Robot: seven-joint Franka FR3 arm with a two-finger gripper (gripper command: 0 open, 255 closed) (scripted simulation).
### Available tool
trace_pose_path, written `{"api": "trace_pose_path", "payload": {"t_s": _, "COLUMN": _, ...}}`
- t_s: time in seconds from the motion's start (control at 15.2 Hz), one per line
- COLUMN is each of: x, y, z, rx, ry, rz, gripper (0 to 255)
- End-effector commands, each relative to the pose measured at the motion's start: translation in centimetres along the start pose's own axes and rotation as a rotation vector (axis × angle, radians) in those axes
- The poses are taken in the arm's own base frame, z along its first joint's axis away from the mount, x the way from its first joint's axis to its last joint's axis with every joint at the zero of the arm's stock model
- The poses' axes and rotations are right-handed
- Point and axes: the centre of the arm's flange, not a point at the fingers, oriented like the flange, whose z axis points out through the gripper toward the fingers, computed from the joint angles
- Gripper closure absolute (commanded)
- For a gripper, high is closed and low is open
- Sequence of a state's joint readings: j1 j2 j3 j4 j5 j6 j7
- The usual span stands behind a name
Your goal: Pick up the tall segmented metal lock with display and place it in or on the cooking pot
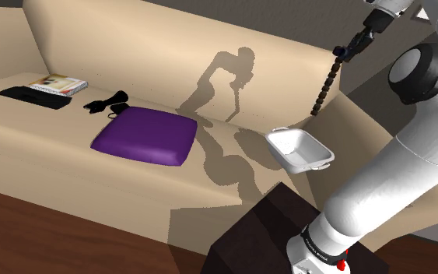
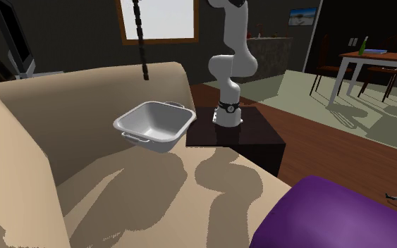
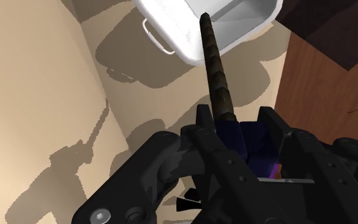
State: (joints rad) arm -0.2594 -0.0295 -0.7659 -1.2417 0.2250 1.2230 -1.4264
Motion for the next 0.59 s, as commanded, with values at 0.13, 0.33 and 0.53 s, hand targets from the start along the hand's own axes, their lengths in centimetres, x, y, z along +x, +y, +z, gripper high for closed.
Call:
{"api": "trace_pose_path", "payload": {"t_s": 0.13, "x": -4.3, "y": -2.0, "z": -2.8, "rx": 0.001, "ry": 0.000, "rz": 0.000, "gripper": 255}}
{"api": "trace_pose_path", "payload": {"t_s": 0.33, "x": -5.4, "y": -2.4, "z": -2.3, "rx": 0.001, "ry": 0.000, "rz": 0.000, "gripper": 255}}
{"api": "trace_pose_path", "payload": {"t_s": 0.53, "x": -5.8, "y": -2.4, "z": -0.8, "rx": 0.001, "ry": 0.000, "rz": 0.000, "gripper": 255}}
